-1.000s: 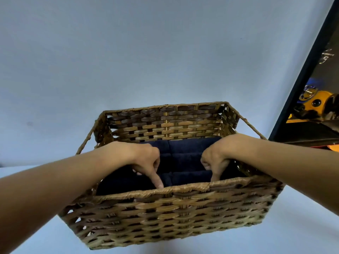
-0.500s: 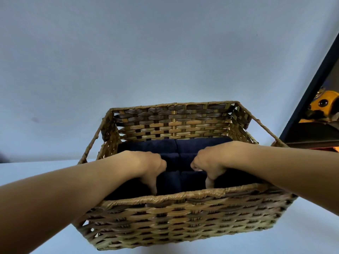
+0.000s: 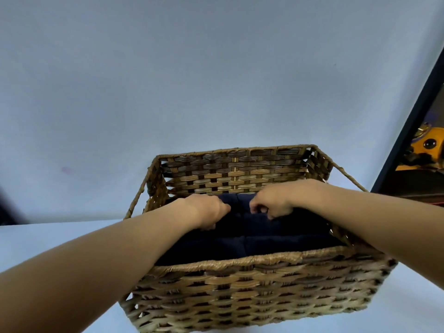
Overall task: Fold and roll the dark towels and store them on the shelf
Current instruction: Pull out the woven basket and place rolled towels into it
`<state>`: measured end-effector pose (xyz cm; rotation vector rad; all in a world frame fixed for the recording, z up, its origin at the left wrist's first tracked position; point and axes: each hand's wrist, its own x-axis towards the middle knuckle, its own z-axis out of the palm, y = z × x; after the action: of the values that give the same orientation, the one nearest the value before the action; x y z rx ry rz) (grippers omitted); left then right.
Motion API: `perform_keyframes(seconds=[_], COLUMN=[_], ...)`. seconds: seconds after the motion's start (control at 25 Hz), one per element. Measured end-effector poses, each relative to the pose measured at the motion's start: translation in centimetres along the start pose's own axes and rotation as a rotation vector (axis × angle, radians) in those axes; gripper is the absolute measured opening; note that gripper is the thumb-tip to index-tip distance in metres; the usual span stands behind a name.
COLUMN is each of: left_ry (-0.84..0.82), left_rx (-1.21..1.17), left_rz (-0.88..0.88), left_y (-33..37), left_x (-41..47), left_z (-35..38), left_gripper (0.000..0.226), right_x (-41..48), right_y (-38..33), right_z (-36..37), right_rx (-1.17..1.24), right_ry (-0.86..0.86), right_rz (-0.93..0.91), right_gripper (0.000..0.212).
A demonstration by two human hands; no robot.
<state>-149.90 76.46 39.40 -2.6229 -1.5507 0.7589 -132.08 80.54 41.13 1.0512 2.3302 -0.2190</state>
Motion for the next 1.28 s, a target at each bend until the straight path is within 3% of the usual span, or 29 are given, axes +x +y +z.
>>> perform_keyframes(seconds=[0.12, 0.24, 0.32, 0.44, 0.56, 0.68, 0.8, 0.88, 0.96, 1.12, 1.28], left_ry=[0.056, 0.287, 0.386, 0.222, 0.051, 0.216, 0.293, 0.322, 0.342, 0.364, 0.347], left_rx=[-0.155, -0.412, -0.651, -0.903, -0.604, -0.337, -0.322, -0.312, -0.304, -0.244, -0.206], left_rz=[-0.069, -0.127, -0.092, 0.002, -0.083, -0.243, -0.247, -0.235, -0.209, -0.193, -0.199], left_y=[-1.2, -2.0, -0.6, 3.1, 6.0, 7.5, 9.1, 11.0, 13.6, 18.1, 21.8], left_x=[-0.3, -2.9, -6.0, -12.5, -16.2, -16.8, -19.6, -24.0, -29.8, -41.8, -51.6], left_z=[-0.7, -2.6, -4.2, -4.4, -1.7, -0.7, -0.1, 1.4, 3.9, 9.4, 13.6], left_gripper=[0.041, 0.015, 0.026, 0.045, 0.038, 0.031, 0.035, 0.033, 0.030, 0.032, 0.036], right_x=[-1.9, -5.0, -8.2, -13.4, -16.3, -17.4, -20.0, -23.0, -26.5, -32.8, -37.6], right_y=[0.2, -1.7, -4.2, -6.3, -6.5, -7.4, -10.5, -14.1, -19.3, -30.2, -38.3], right_z=[-0.9, -2.6, -3.0, -1.1, 2.5, 3.8, 5.2, 6.7, 8.9, 13.6, 16.2], right_rx=[0.365, 0.544, 0.601, 0.538, 0.287, 0.185, 0.160, 0.133, 0.099, 0.026, -0.009], right_ry=[0.065, 0.288, 0.303, 0.142, 0.110, 0.299, 0.398, 0.429, 0.426, 0.394, 0.342], right_rz=[0.007, -0.067, -0.148, -0.173, -0.105, 0.003, 0.008, 0.009, 0.000, -0.083, -0.125], right_gripper=[0.032, 0.025, 0.039, 0.046, 0.029, 0.019, 0.008, 0.018, 0.024, 0.012, 0.022])
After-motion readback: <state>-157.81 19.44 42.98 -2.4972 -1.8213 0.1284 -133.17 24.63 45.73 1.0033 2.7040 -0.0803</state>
